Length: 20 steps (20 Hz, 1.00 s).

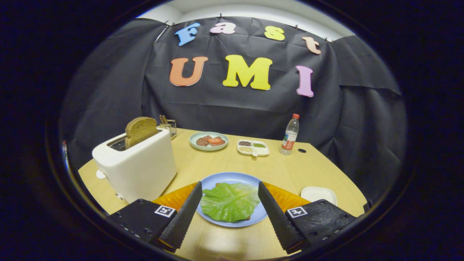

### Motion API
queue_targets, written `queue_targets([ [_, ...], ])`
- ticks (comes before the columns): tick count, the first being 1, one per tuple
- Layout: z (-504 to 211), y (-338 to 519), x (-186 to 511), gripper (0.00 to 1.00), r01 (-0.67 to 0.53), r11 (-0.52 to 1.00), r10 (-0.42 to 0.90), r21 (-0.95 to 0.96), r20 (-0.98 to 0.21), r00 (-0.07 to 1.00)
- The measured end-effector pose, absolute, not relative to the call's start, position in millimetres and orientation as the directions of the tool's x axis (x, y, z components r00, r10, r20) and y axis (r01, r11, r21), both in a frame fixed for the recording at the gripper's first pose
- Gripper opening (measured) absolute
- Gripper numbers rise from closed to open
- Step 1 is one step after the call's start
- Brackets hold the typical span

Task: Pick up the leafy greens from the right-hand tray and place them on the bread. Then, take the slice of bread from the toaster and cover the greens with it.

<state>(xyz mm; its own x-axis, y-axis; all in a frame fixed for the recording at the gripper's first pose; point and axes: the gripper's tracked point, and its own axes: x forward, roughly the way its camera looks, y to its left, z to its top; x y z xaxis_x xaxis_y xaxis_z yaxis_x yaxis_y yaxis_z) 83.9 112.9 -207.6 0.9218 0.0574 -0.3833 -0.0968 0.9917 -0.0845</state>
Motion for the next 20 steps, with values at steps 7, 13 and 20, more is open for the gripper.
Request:
queue_targets([
  [7, -165, 171, 61, 0.95, -0.151, 0.985, 0.119, -0.081, -0.308, 0.944],
  [13, -130, 221, 65, 0.95, -0.179, 0.984, 0.166, -0.022, -0.275, 0.947],
  [20, -98, 274, 97, 0.96, -0.243, 0.969, 0.242, 0.04, -0.331, 0.912],
])
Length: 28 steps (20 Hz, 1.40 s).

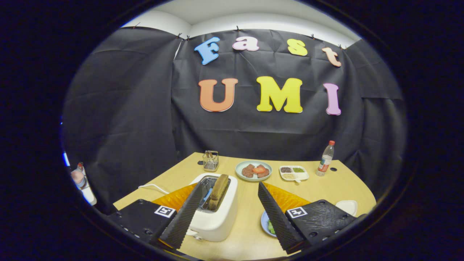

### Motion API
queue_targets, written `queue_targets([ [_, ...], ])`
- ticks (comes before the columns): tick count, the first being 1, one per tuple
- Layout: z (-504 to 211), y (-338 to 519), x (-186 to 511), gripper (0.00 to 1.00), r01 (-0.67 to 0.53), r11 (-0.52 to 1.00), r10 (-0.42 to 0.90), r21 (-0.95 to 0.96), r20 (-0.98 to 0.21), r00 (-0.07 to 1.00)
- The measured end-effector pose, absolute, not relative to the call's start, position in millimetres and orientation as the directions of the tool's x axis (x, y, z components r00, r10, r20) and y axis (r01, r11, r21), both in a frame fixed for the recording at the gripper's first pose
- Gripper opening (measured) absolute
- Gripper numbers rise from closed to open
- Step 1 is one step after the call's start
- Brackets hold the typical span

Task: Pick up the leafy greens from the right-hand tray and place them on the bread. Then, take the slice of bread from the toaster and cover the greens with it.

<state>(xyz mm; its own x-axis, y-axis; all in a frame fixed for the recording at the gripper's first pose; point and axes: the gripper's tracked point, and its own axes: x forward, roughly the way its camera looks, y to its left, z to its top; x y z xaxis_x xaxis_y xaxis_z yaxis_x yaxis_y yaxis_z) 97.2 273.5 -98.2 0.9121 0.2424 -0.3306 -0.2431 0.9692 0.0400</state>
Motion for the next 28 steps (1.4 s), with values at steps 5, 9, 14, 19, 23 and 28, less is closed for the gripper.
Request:
queue_targets([
  [5, -99, 290, 129, 0.95, -0.234, 0.968, 0.252, 0.095, -0.413, 0.875],
  [9, -118, 310, 150, 0.96, -0.263, 0.96, 0.278, 0.099, -0.477, 0.834],
  [14, -157, 317, 171, 0.95, -0.246, 0.964, 0.26, 0.102, -0.559, 0.787],
  [19, -185, 319, 174, 0.54, -0.25, 0.964, 0.253, 0.095, -0.622, 0.741],
  [23, -182, 320, 166, 0.11, -0.274, 0.96, 0.255, 0.063, -0.609, 0.752],
  [28, -161, 323, 159, 0.11, -0.267, 0.962, 0.253, 0.061, -0.573, 0.78],
])
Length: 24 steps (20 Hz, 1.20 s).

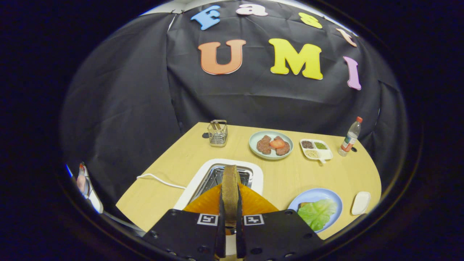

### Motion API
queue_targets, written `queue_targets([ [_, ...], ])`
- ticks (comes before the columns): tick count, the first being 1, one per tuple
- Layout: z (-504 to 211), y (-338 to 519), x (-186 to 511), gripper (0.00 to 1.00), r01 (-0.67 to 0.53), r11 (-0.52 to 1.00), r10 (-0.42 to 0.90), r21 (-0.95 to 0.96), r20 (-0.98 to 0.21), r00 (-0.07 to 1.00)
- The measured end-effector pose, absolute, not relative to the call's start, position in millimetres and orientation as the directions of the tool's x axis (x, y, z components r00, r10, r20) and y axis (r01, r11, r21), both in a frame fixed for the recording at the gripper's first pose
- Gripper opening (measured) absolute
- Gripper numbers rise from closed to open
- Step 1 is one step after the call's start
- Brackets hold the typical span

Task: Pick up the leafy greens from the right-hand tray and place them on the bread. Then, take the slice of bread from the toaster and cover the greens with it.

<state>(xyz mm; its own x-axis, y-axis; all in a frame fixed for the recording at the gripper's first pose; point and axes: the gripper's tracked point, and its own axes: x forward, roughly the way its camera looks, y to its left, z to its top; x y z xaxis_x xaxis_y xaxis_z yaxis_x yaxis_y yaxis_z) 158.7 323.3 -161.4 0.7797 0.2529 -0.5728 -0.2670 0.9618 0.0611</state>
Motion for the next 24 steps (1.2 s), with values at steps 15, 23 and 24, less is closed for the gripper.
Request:
queue_targets([
  [15, -63, 274, 137, 0.11, -0.258, 0.963, 0.265, 0.073, -0.411, 0.872],
  [23, -129, 198, 158, 0.11, -0.156, 0.984, 0.179, 0.088, -0.488, 0.855],
  [24, -142, 189, 162, 0.11, -0.138, 0.986, 0.169, 0.097, -0.505, 0.847],
])
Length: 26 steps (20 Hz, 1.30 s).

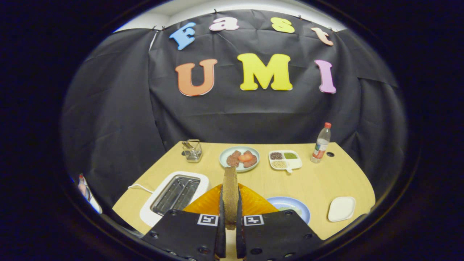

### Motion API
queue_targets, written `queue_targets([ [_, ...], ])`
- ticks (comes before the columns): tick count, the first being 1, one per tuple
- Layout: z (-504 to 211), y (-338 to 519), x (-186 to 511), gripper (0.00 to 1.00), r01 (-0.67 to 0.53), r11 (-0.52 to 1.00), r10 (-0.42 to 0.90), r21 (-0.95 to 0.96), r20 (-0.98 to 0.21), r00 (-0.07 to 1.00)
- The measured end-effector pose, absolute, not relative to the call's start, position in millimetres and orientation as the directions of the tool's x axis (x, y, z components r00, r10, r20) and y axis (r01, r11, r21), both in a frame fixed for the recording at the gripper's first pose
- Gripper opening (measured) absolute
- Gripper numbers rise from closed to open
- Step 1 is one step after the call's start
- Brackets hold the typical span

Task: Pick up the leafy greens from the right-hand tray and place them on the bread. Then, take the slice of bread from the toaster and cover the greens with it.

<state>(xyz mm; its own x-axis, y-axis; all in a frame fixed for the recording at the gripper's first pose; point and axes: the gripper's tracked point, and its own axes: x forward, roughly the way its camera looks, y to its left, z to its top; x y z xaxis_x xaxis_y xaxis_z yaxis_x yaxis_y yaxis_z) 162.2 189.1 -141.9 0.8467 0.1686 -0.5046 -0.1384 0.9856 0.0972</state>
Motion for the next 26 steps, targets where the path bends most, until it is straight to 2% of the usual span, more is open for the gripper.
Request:
queue_targets([
  [10, -231, 129, 172, 0.11, -0.051, 0.985, 0.143, 0.165, -0.609, 0.78],
  [26, -308, 61, 178, 0.11, -0.022, 0.983, 0.138, 0.181, -0.659, 0.74],
])
